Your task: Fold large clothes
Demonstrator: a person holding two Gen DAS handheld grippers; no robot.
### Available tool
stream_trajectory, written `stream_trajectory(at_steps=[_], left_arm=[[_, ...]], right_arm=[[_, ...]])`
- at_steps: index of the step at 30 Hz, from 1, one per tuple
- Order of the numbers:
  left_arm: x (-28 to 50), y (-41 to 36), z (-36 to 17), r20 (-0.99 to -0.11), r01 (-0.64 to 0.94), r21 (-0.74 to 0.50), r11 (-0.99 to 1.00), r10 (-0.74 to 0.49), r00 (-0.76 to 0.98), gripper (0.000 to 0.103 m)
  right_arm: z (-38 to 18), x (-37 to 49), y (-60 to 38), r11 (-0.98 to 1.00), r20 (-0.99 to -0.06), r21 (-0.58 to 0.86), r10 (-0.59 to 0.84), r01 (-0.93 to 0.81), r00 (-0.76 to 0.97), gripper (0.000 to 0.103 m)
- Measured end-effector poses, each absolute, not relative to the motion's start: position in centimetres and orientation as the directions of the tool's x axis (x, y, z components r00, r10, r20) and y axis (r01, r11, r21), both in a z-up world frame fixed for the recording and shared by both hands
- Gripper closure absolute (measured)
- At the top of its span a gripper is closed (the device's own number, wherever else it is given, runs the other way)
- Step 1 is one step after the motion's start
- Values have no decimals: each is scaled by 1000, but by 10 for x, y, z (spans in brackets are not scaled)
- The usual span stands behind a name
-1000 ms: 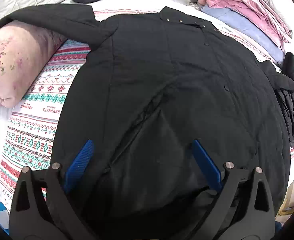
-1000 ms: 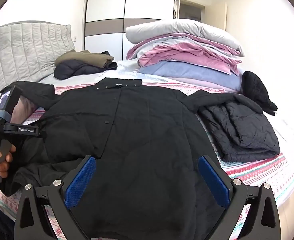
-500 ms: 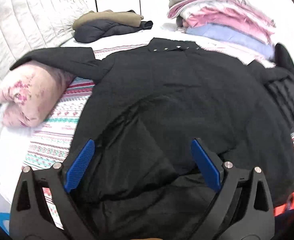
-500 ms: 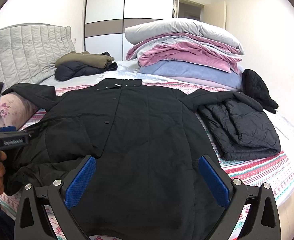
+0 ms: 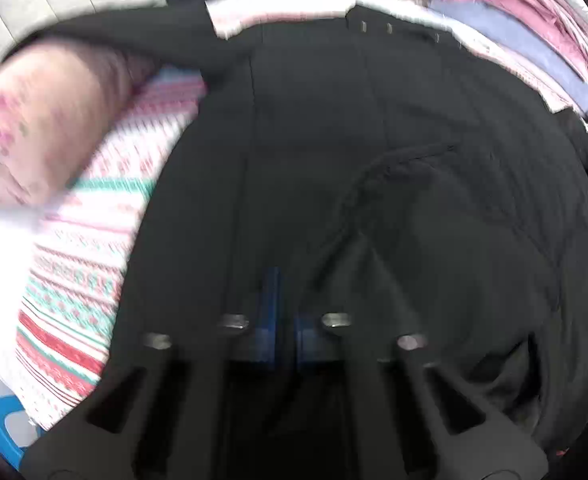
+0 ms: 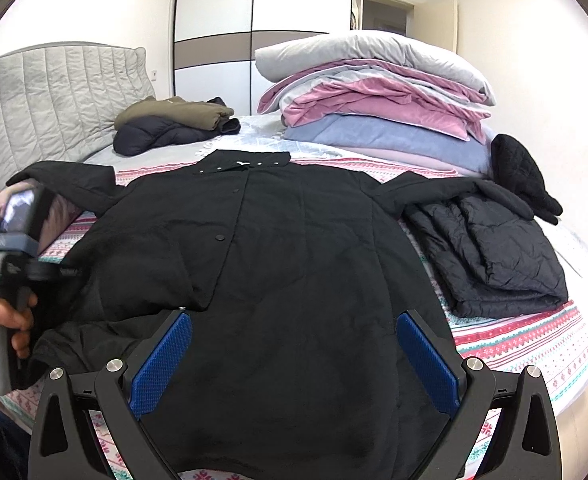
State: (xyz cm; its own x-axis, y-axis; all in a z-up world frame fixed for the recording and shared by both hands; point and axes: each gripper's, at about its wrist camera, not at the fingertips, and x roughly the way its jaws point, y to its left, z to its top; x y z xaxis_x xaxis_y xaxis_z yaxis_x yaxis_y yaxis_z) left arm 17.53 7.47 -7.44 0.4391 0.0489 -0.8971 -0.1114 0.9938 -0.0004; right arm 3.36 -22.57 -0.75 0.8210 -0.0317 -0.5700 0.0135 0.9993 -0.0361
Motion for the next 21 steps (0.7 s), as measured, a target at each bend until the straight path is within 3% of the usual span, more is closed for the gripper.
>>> stream_trajectory(at_steps=[8,15,21], left_arm=[[109,57,-63,-862,28,16,999,0,508,98],[91,59,-52,-831,41,76,996,41,555,97],[38,43,-54,-835,147,-37,988,-112,539,98]], right_arm=[[-8,33,-227,999,-590,-38,-23,0,807,0],[-9,31,-227,999,-574,-44,-14,-14,818,0],[-11,33,-231,1000,-581,-25,-4,-13,814,0]])
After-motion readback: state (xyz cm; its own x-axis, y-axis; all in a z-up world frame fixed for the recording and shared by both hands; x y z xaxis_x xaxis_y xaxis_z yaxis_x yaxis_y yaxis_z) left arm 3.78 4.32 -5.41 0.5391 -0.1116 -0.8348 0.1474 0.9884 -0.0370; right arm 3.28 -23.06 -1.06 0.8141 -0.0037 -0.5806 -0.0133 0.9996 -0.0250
